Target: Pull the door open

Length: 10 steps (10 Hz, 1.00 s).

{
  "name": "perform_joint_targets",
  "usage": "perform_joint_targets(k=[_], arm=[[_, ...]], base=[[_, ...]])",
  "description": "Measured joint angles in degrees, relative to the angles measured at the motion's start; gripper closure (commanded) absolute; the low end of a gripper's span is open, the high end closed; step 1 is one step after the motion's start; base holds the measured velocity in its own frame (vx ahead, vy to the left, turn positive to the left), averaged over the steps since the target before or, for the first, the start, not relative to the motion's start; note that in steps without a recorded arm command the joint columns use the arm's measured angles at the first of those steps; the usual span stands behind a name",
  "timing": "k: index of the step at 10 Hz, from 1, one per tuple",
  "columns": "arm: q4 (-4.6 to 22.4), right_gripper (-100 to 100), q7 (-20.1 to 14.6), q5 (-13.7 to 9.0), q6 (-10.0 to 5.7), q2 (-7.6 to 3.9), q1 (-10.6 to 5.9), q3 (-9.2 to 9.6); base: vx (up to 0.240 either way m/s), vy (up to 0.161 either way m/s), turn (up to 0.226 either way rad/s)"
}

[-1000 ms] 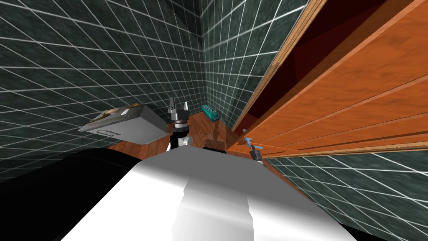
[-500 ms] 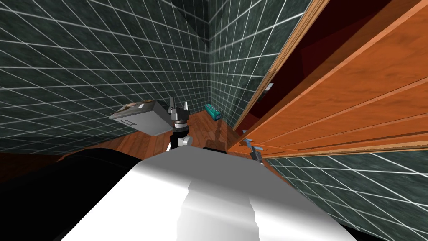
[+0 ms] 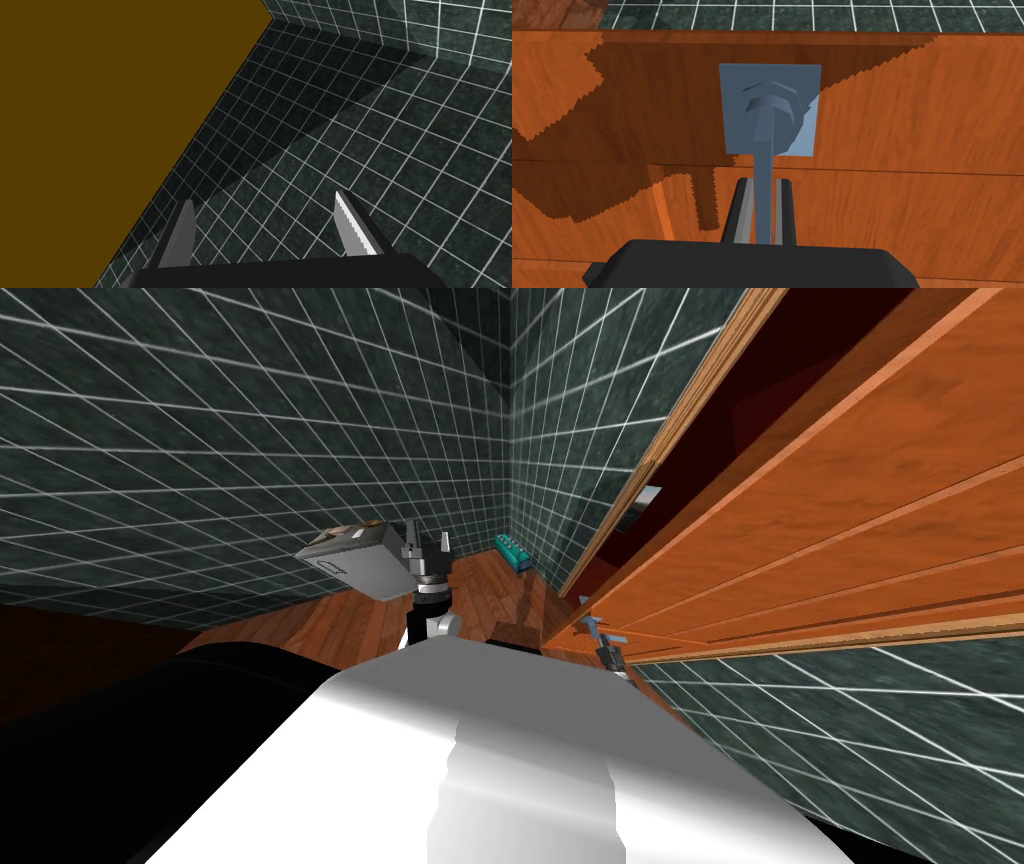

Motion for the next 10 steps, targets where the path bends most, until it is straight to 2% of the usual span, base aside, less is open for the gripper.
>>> perform_joint_targets(k=[2,3,4,6,7,8,10], arm=[[2.66,100,0.39,-0.60,0.05,0.38,-2.75,0.86],[1.48,100,0.68,-1.02,1.25,0.50,-2.78,1.24],[2.72,100,1.03,-1.37,1.49,0.89,-4.08,1.76],[1.86,100,1.55,-2.21,3.27,1.17,-5.16,2.73],[4.13,100,1.80,-2.61,3.09,1.52,-7.22,3.23],[4.35,100,2.18,-3.06,3.66,1.73,-8.07,3.66],[2.62,100,2.67,-3.90,6.34,1.87,-8.94,4.58]], base=[[-0.213,-0.077,0.100],[-0.182,-0.090,0.113],[-0.197,-0.107,0.107],[-0.208,-0.070,0.111],[-0.193,-0.063,0.094],[-0.188,-0.074,0.102],[-0.187,-0.086,0.088]])
